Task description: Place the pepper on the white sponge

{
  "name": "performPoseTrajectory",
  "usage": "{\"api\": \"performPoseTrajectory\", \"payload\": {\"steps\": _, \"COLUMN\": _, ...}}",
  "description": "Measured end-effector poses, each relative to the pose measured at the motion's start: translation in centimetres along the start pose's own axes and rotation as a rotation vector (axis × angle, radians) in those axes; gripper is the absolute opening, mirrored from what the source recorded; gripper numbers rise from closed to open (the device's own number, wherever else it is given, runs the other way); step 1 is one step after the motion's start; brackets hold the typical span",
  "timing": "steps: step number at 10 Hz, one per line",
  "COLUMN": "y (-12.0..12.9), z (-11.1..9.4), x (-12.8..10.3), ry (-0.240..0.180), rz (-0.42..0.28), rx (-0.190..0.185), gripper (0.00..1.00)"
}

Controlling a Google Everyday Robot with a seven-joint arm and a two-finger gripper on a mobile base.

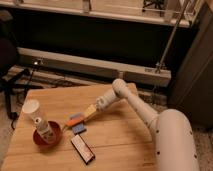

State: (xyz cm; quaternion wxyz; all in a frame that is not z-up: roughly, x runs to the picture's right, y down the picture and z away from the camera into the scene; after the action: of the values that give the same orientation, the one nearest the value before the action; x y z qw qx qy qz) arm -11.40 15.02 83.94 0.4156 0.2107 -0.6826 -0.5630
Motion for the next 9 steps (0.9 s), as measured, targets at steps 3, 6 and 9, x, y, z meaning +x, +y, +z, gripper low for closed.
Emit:
{"api": "performPoseTrajectory", "payload": {"steps": 3, "y": 0.58, "z": -0.18, "x": 0.09, "ry": -0.001, "rz": 0.014, "rx": 0.013, "gripper": 0.79}}
{"api": "performPoseTrajectory", "payload": {"steps": 6, "y": 0.71, "z": -0.27, "x": 0.19, "ry": -0.003, "rz": 0.007, "rx": 0.013, "gripper": 0.80}}
{"api": "performPoseTrajectory", "payload": {"steps": 9, "y": 0.59, "z": -0.46, "x": 0.23, "ry": -0.004, "rz": 0.002, "rx": 0.009, "gripper": 0.80}}
